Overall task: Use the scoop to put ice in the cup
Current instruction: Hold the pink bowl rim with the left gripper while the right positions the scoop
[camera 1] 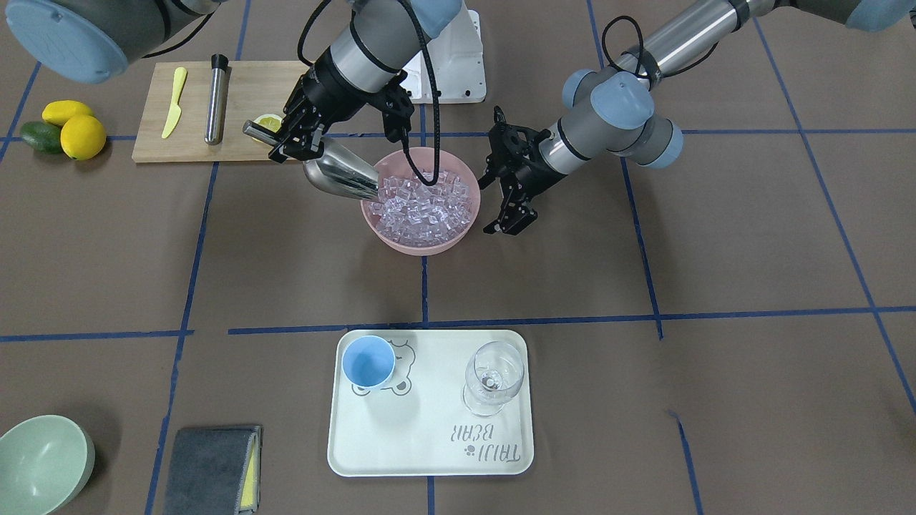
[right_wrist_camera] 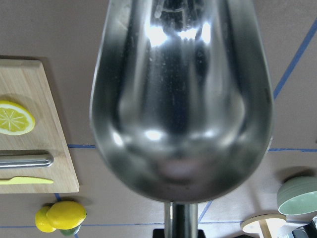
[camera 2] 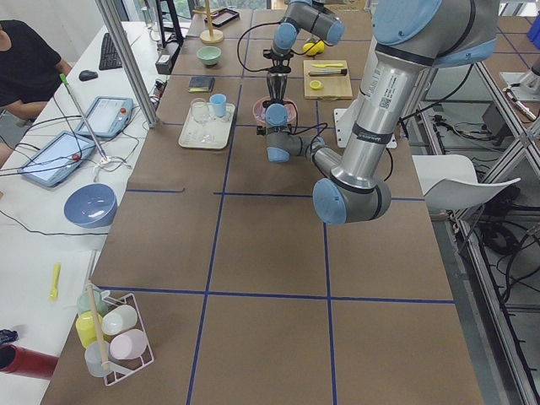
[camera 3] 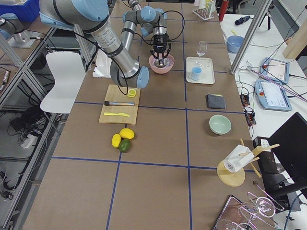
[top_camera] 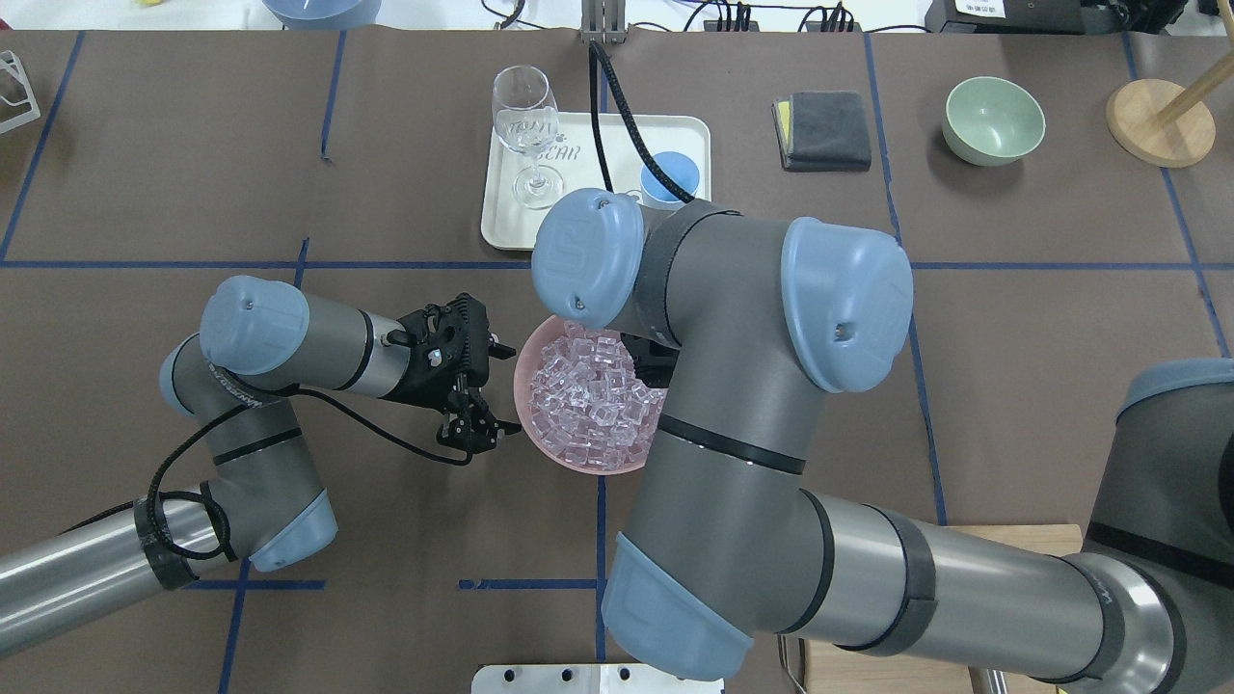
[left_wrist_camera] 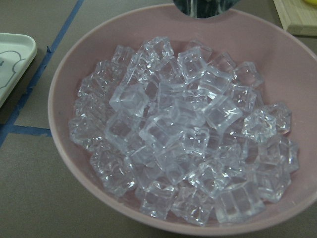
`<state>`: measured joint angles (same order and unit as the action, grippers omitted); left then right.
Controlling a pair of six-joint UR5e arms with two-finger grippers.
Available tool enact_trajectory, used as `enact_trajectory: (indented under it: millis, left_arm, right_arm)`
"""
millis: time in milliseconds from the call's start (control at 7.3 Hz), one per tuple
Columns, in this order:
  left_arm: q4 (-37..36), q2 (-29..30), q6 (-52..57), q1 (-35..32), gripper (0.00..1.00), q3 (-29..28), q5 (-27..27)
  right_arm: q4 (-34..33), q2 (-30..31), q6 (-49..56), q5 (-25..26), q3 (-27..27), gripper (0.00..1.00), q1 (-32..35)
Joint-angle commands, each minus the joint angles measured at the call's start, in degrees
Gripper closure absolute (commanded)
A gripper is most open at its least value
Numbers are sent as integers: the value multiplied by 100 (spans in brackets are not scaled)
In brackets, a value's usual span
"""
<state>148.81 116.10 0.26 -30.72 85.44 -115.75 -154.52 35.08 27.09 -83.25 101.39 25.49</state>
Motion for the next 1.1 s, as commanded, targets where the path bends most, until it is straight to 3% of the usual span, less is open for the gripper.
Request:
enact_trajectory:
  millis: [0, 959]
  left_arm:
    - [60, -9, 0, 5, 4, -10, 0]
    - [87, -9, 9, 5, 3, -10, 0]
  right_arm:
    - [-69, -54, -2, 28, -137, 100, -35]
    - [-61, -256, -81, 125, -646, 100, -229]
